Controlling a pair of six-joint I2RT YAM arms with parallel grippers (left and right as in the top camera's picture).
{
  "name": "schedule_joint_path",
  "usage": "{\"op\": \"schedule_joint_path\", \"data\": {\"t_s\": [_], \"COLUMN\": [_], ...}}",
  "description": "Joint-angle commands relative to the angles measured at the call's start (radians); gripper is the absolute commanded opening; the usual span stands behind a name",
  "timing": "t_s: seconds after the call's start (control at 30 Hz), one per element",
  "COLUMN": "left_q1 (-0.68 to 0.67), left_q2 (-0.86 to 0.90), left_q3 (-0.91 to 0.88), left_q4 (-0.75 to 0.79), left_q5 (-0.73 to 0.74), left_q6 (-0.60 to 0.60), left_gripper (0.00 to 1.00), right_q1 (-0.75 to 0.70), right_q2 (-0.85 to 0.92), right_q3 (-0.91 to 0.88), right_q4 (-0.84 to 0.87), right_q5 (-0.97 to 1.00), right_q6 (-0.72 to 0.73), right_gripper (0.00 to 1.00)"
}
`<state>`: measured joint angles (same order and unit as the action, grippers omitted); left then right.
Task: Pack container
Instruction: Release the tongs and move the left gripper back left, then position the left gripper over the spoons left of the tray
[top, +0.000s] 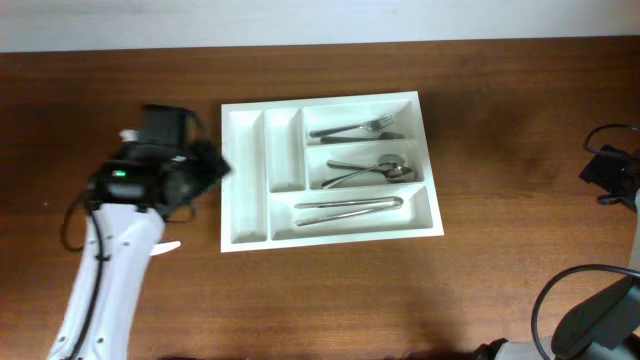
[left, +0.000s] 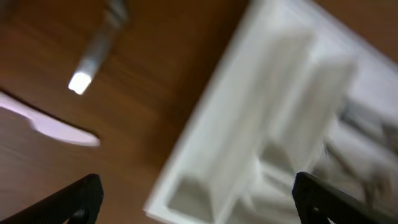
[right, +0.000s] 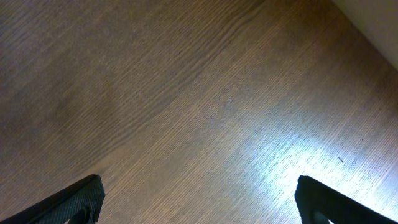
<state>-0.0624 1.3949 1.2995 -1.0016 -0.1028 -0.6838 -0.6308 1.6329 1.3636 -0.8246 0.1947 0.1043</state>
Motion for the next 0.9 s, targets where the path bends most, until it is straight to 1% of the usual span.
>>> {"op": "schedule_joint_path", "data": {"t_s": [0.0,0.03,0.07,0.13,0.17,0.23,0.3,0.4,0.47,0.63,0.77,0.87], "left_q1": [0.08,0.099,0.113,0.144,0.161,0.199,0.243,0.306,0.324,0.326,0.326,0.326], "left_q2": [-0.007,-0.006,-0.004,0.006,0.016,0.045,0.088,0.178,0.232,0.343,0.406,0.44], "left_q3": [0.003,0.003,0.003,0.003,0.003,0.003,0.003,0.003,0.003,0.003,0.003,0.003], "left_q4": [0.021,0.026,0.042,0.102,0.126,0.153,0.163,0.188,0.201,0.253,0.273,0.274], "left_q5": [-0.046,-0.06,-0.079,-0.088,-0.077,-0.045,0.004,0.116,0.113,0.1,0.099,0.098], "left_q6": [0.004,0.013,0.059,0.232,0.291,0.372,0.404,0.439,0.441,0.496,0.6,0.649], "left_gripper": [0.99,0.99,1.0,0.99,1.0,1.0,1.0,1.0,1.0,1.0,1.0,1.0], "right_q1": [-0.005,-0.005,-0.005,-0.005,-0.005,-0.005,-0.005,-0.005,-0.005,-0.005,-0.005,-0.005], "right_q2": [-0.003,-0.003,-0.003,-0.003,-0.003,-0.003,-0.003,-0.003,-0.003,-0.003,-0.003,-0.003], "right_q3": [-0.002,-0.002,-0.002,-0.002,-0.002,-0.002,-0.002,-0.002,-0.002,-0.002,-0.002,-0.002], "right_q4": [0.003,0.003,0.003,0.003,0.003,0.003,0.003,0.003,0.003,0.003,0.003,0.003], "right_q5": [0.016,0.016,0.016,0.016,0.016,0.016,0.016,0.016,0.016,0.016,0.016,0.016], "right_q6": [0.0,0.0,0.0,0.0,0.0,0.0,0.0,0.0,0.0,0.0,0.0,0.0], "right_gripper": [0.99,0.99,0.99,0.99,0.99,0.99,0.99,0.99,0.99,0.99,0.99,0.99]}}
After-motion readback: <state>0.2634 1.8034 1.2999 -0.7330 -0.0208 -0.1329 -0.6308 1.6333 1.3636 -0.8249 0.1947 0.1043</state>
